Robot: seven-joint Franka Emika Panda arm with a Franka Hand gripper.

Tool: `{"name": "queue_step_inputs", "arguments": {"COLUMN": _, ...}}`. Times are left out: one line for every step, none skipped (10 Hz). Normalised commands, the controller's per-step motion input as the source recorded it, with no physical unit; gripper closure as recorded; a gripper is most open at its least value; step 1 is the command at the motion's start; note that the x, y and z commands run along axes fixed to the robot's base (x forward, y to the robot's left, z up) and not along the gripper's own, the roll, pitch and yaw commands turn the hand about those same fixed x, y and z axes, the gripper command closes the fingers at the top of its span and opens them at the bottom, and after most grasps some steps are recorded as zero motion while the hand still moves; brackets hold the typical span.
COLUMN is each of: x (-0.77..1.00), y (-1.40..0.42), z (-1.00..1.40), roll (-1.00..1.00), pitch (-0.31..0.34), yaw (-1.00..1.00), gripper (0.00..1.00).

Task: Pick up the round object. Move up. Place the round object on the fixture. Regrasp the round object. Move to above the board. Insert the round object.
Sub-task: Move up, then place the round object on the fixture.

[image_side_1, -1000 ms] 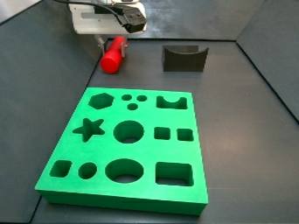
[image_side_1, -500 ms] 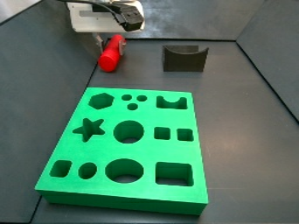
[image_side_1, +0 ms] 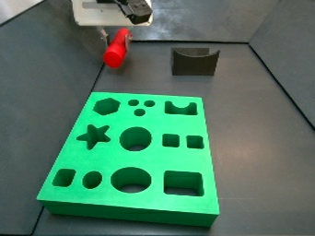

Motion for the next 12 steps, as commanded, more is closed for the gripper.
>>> {"name": "queue_step_inputs", "arguments": {"x": -0.02, "y": -0.03, "z": 0.51, "roll": -0.1, "pitch": -0.013, "yaw": 0.02, "gripper": 1.0}}
{"name": "queue_step_inputs", "arguments": {"x": -0.02, "y": -0.02, "z": 0.39, "roll": -0.13, "pitch": -0.008, "yaw": 0.02, "gripper": 1.0}}
{"name": "queue_step_inputs", "arguments": {"x": -0.03, "y": -0.02, "z": 0.32, "roll": -0.15, "pitch": -0.005, "yaw": 0.02, "gripper": 1.0}}
{"name": "queue_step_inputs", "arguments": {"x": -0.04, "y": -0.02, "z": 0.25, "roll": -0.16, "pitch": -0.011, "yaw": 0.01, "gripper": 1.0}}
{"name": "queue_step_inputs", "arguments": {"x": -0.04, "y": -0.01, "z": 0.19, "roll": -0.17, "pitch": -0.015, "yaw": 0.0, "gripper": 1.0}}
{"name": "queue_step_inputs", "arguments": {"x": 0.0, "y": 0.0, "z": 1.0, "roll": 0.0, "pitch": 0.0, "yaw": 0.0, "gripper": 1.0}}
{"name": "queue_step_inputs", "arguments": {"x": 0.0, "y": 0.0, "z": 1.0, "roll": -0.01, "pitch": -0.004, "yaw": -0.01, "gripper": 1.0}}
{"name": "queue_step_inputs", "arguments": {"x": -0.01, "y": 0.0, "z": 1.0, "roll": -0.02, "pitch": 0.006, "yaw": -0.01, "gripper": 1.0}}
{"name": "queue_step_inputs", "arguments": {"x": -0.02, "y": -0.01, "z": 1.0, "roll": -0.04, "pitch": 0.013, "yaw": 0.0, "gripper": 1.0}}
{"name": "queue_step_inputs", "arguments": {"x": -0.02, "y": -0.02, "z": 1.0, "roll": -0.07, "pitch": 0.013, "yaw": 0.01, "gripper": 1.0}}
{"name": "queue_step_inputs", "arguments": {"x": -0.02, "y": -0.02, "z": 1.0, "roll": -0.09, "pitch": 0.01, "yaw": 0.02, "gripper": 1.0}}
{"name": "queue_step_inputs", "arguments": {"x": -0.03, "y": -0.03, "z": 1.0, "roll": -0.11, "pitch": 0.008, "yaw": 0.03, "gripper": 1.0}}
